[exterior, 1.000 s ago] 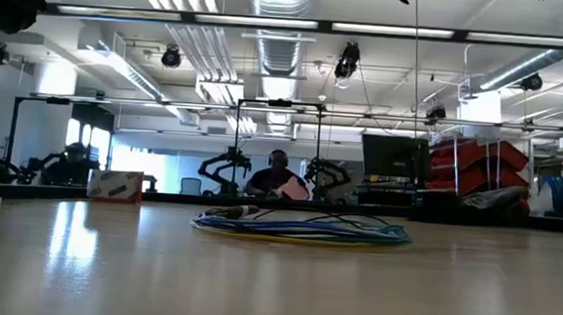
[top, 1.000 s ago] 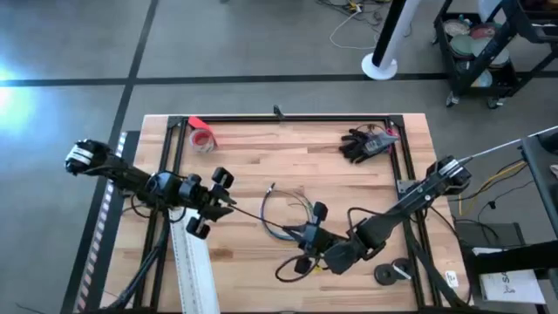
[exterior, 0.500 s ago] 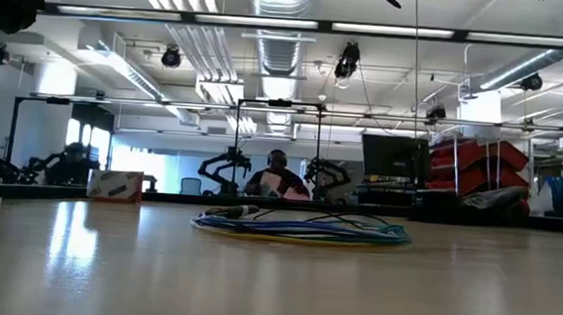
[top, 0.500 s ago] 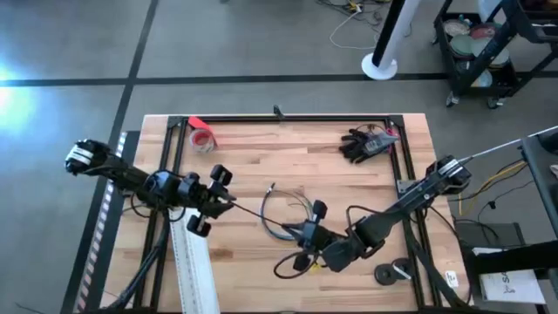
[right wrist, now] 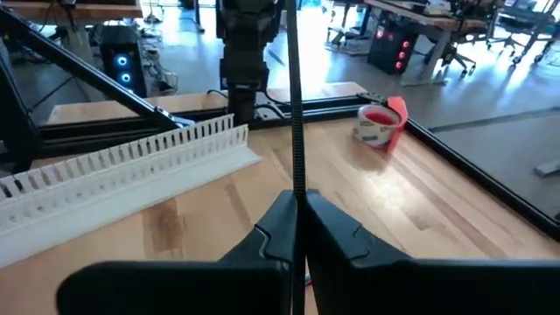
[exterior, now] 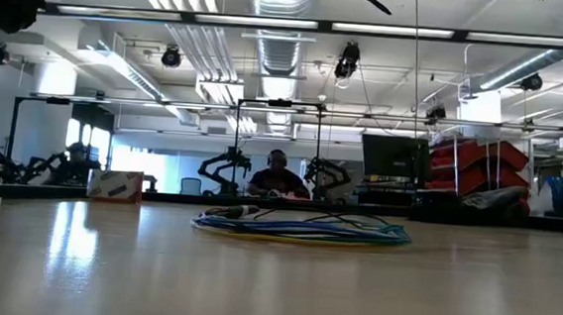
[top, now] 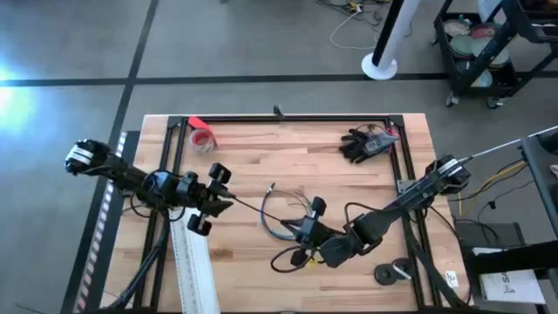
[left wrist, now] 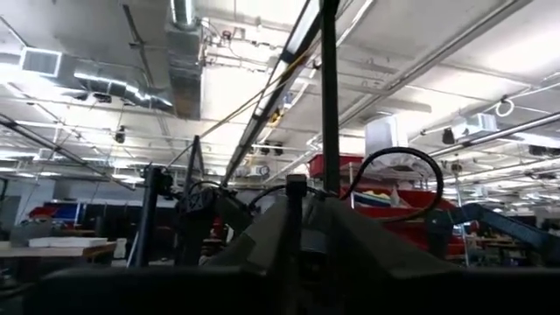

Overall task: Ziptie cables
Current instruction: Put a zip tie on the cables

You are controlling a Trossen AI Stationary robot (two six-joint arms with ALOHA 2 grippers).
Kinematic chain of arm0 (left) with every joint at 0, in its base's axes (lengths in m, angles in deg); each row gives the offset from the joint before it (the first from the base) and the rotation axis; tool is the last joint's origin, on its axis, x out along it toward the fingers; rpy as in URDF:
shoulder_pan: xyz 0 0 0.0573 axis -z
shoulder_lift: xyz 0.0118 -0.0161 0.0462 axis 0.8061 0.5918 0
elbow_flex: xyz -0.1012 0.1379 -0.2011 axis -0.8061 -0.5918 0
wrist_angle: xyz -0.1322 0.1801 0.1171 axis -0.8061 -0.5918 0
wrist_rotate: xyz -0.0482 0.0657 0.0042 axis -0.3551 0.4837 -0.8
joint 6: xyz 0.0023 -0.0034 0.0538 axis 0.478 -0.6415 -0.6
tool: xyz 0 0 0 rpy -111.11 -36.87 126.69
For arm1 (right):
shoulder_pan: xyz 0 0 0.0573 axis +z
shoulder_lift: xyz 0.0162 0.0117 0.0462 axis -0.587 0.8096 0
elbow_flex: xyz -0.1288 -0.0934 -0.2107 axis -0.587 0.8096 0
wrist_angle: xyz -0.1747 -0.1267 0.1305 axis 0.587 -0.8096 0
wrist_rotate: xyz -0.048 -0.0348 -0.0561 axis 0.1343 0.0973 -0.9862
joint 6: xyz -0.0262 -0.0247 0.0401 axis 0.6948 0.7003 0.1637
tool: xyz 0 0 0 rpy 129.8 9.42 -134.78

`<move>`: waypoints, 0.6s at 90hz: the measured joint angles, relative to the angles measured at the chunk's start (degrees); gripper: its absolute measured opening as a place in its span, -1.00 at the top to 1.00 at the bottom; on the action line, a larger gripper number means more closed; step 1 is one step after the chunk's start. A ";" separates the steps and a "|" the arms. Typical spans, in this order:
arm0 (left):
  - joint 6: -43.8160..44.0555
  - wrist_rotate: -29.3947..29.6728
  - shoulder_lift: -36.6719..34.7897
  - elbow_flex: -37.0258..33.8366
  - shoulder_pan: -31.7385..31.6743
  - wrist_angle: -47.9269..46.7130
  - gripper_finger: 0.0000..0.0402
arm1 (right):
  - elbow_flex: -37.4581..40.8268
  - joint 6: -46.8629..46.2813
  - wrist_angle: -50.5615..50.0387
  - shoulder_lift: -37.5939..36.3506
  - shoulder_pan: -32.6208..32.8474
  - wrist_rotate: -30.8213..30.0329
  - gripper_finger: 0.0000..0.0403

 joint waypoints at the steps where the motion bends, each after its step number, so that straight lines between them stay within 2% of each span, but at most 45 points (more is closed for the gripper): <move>1: 0.00 0.09 0.00 0.01 0.00 0.00 0.70 | 0.00 0.00 0.00 0.00 -0.01 0.00 0.99; 54: 0.00 1.03 -0.02 0.02 -0.02 0.72 0.71 | 0.00 0.04 -0.02 0.00 -0.17 0.12 0.99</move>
